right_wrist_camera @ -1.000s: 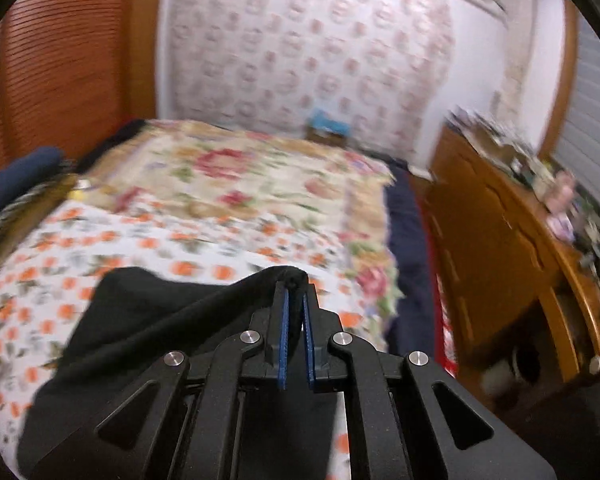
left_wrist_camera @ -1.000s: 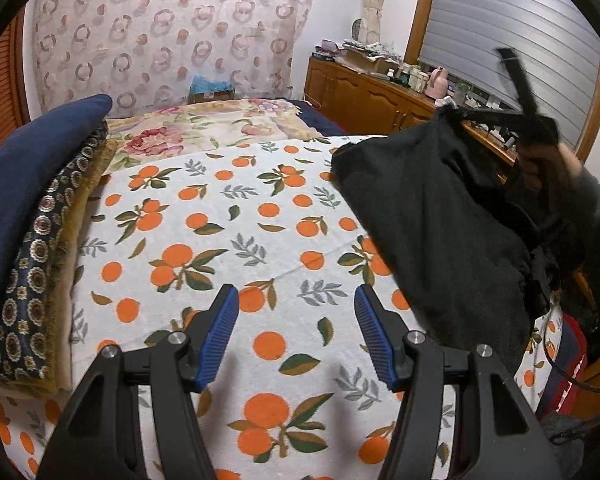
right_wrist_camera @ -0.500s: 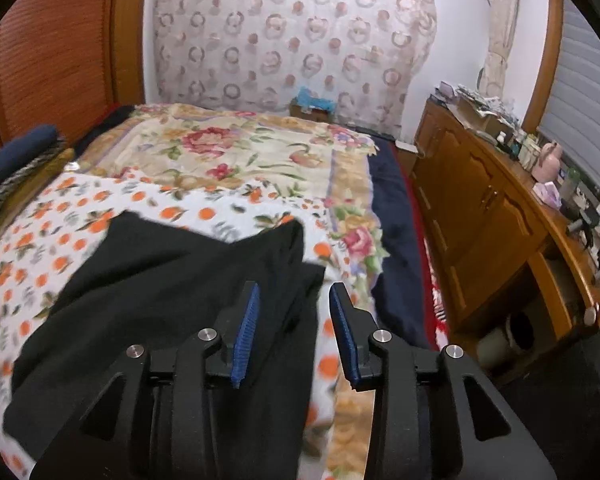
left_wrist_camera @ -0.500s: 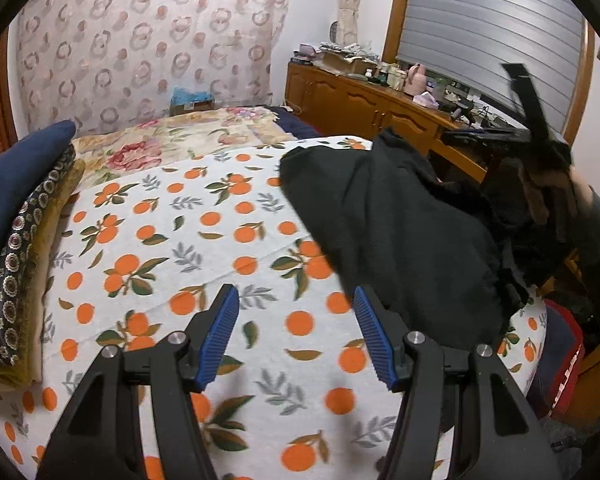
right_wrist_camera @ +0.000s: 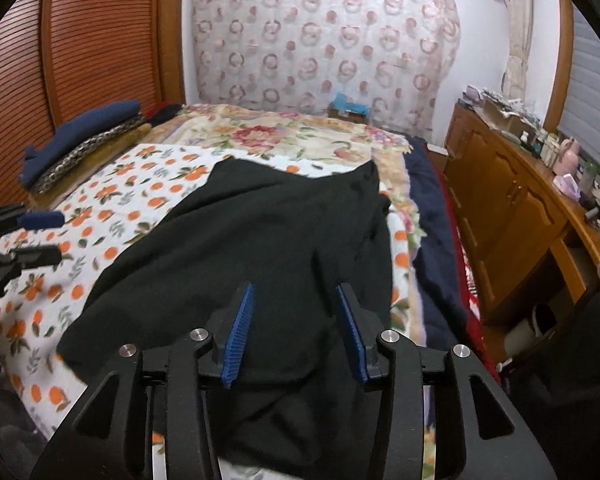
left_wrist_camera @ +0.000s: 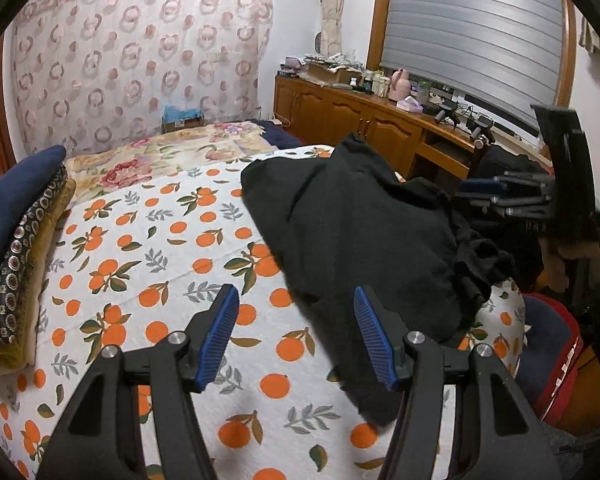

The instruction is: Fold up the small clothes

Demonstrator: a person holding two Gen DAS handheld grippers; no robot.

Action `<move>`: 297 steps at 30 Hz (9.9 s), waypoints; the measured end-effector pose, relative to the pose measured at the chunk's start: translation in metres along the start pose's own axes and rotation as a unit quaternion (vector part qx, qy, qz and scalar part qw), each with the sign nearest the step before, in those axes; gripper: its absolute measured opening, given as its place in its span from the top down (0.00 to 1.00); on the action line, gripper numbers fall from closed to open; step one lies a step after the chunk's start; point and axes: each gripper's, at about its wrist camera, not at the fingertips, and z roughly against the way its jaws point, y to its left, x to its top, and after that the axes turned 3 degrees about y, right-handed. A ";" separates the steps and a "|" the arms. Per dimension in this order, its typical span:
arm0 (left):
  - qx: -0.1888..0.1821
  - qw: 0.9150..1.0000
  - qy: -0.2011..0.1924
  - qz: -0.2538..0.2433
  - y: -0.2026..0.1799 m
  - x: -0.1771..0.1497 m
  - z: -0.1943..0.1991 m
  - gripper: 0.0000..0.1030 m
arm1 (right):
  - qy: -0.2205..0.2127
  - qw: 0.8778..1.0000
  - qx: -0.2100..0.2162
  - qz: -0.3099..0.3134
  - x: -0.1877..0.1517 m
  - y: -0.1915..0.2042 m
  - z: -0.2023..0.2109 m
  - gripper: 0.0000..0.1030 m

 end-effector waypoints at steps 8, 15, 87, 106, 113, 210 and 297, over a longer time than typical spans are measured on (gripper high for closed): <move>0.000 1.000 0.002 -0.003 -0.005 -0.002 -0.001 0.42 | 0.002 1.000 0.014 -0.015 -0.022 0.013 0.004 0.53; -0.009 1.000 0.023 0.000 -0.011 -0.011 -0.014 0.42 | 0.023 0.999 0.029 -0.025 -0.040 0.023 -0.003 0.49; -0.089 0.991 0.094 0.013 -0.041 -0.039 -0.047 0.63 | 0.004 0.995 -0.027 -0.096 -0.100 -0.049 0.030 0.81; -0.100 0.990 0.103 0.010 -0.047 -0.040 -0.043 0.77 | 0.029 0.992 0.019 -0.121 -0.113 -0.056 0.013 0.59; -0.096 0.990 0.103 0.005 -0.047 -0.037 -0.044 0.77 | 0.023 0.995 0.009 -0.098 -0.112 -0.049 0.017 0.72; -0.028 0.993 0.096 0.064 0.083 0.132 -0.212 0.45 | 0.011 0.995 0.054 -0.081 0.068 -0.143 -0.139 0.42; 0.248 0.938 -0.139 0.196 0.286 -0.041 0.164 0.34 | -0.070 0.947 0.252 0.184 0.268 0.374 -0.205 0.60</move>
